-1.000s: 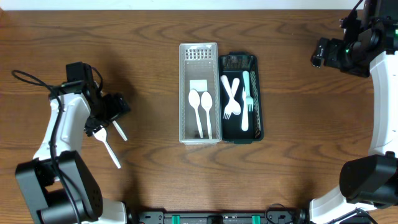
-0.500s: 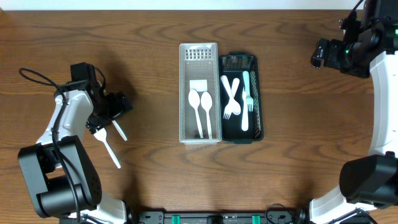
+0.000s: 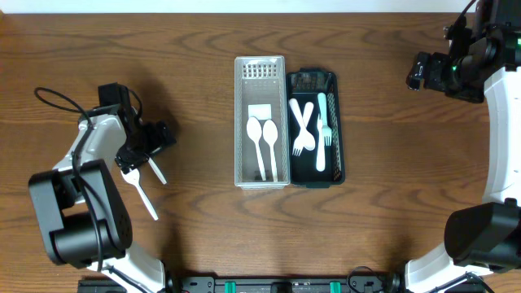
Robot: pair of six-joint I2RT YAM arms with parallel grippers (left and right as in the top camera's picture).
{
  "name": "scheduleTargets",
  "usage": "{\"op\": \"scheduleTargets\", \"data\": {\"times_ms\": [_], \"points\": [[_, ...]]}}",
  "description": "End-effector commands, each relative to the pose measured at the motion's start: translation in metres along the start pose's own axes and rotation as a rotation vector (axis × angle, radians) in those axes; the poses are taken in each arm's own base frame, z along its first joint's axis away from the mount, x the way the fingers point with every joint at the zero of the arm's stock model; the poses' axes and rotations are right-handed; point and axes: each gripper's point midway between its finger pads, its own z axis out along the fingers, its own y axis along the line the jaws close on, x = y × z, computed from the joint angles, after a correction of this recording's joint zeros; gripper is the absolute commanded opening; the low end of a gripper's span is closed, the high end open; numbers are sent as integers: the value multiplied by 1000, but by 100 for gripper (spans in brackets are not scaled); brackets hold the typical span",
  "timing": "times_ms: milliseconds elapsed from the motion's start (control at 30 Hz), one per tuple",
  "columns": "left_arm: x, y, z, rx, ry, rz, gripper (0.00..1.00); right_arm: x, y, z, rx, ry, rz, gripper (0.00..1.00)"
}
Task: Pack container
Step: 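Move the left gripper back and grasp a third white spoon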
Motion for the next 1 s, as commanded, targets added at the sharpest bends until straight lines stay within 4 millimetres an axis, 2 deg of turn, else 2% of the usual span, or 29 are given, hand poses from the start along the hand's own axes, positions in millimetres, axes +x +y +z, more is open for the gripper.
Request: {"op": "scheduleTargets", "data": {"times_ms": [0, 133, 467, 567, 667, 800, 867, 967], "points": [[7, 3, 14, -20, 42, 21, 99, 3, 2, 5, -9, 19, -19, 97], [10, 5, 20, -27, 59, 19, 93, 3, 2, 5, -8, 21, -18, 97], [12, 6, 20, -33, 68, 17, 54, 4, 2, 5, -8, 22, -18, 97], [13, 7, 20, -35, 74, 17, 52, 4, 2, 5, -8, 23, -18, 97], [14, 7, 20, -37, 79, 16, 44, 4, 2, 5, -8, 22, -18, 97], [16, 8, 20, -39, 85, 15, 43, 4, 2, 5, -8, 24, -18, 97], [16, 8, 19, -39, 86, 15, 37, 5, 2, 5, -8, 26, -18, 97], [17, 8, 19, -41, 91, 14, 35, 5, 2, 5, -8, 27, -18, 97]]}}
